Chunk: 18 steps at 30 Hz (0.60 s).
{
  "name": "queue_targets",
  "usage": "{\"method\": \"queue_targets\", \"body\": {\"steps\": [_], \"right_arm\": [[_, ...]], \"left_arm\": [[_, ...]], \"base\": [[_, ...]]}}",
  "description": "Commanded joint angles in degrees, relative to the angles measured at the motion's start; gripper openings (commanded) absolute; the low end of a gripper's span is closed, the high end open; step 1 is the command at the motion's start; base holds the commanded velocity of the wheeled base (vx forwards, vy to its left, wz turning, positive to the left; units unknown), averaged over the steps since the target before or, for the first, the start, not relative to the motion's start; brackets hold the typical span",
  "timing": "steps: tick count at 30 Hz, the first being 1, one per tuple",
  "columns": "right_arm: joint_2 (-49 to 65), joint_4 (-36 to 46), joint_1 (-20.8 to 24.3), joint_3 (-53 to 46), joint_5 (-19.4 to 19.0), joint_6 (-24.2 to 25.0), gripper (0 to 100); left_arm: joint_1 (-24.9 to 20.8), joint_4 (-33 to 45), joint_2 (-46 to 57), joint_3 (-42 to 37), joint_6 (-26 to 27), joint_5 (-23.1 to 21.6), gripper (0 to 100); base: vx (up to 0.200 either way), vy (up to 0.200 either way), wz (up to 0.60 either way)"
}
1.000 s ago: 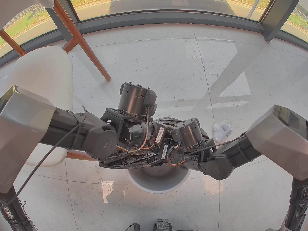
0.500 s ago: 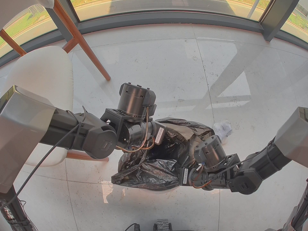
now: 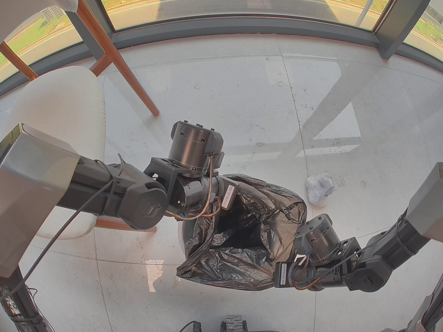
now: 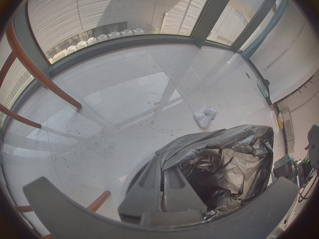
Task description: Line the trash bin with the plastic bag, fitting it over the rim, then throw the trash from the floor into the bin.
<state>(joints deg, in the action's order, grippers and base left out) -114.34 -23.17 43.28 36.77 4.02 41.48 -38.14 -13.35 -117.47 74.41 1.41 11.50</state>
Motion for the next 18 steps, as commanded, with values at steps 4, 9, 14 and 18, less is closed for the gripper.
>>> {"method": "queue_targets", "body": {"steps": [4, 9, 14, 18], "right_arm": [[0.08, 0.32, -0.56, -0.56, -0.07, -1.85, 100], [0.34, -0.56, -1.7, -0.12, 0.02, -3.34, 100], [4.74, -1.0, -5.22, -0.47, 0.11, -4.04, 100], [8.34, -0.91, -6.89, -0.47, 0.02, -4.13, 100]], "left_arm": [[0.0, -0.01, 0.66, -1.02, -0.01, 0.11, 0], [0.0, 0.6, 2.6, -1.99, 0.08, 0.11, 0], [0.0, 0.78, 4.7, -4.63, 0.17, 0.19, 0], [0.0, 0.78, 4.79, -5.77, 0.17, 0.37, 0]], "base": [[0.0, 0.0, 0.0], [0.0, 0.0, 0.0], [0.0, 0.0, 0.0], [0.0, 0.0, 0.0]]}}
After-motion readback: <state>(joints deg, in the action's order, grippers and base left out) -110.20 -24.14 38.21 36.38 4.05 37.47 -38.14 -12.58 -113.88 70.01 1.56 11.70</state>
